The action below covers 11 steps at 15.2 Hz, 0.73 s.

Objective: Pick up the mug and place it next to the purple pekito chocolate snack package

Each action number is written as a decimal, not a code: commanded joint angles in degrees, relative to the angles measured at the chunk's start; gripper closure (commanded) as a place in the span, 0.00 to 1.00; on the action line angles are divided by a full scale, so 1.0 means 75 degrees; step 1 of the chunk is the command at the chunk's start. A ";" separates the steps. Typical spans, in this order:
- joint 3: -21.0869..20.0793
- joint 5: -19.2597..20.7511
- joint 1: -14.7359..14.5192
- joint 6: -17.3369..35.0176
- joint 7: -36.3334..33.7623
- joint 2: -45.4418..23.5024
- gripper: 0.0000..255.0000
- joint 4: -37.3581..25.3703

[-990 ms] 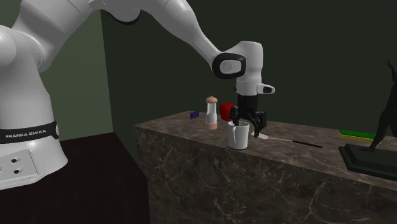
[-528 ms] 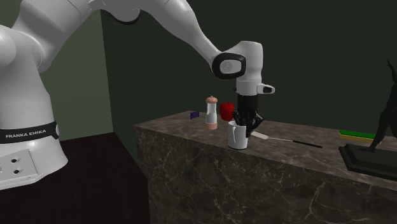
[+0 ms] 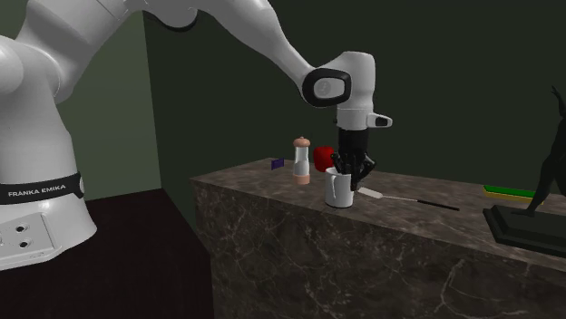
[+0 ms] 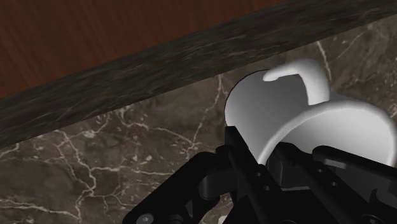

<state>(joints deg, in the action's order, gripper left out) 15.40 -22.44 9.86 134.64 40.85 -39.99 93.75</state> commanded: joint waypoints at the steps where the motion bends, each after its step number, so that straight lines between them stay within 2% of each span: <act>1: 0.0044 0.0052 -0.0022 -0.0135 -0.0041 0.0137 1.00 -0.0002; 11: 0.0228 0.0310 -0.0133 -0.0809 -0.0259 0.0747 1.00 -0.0086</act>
<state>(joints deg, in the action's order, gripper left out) 16.97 -20.30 8.95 129.04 39.05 -34.89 93.08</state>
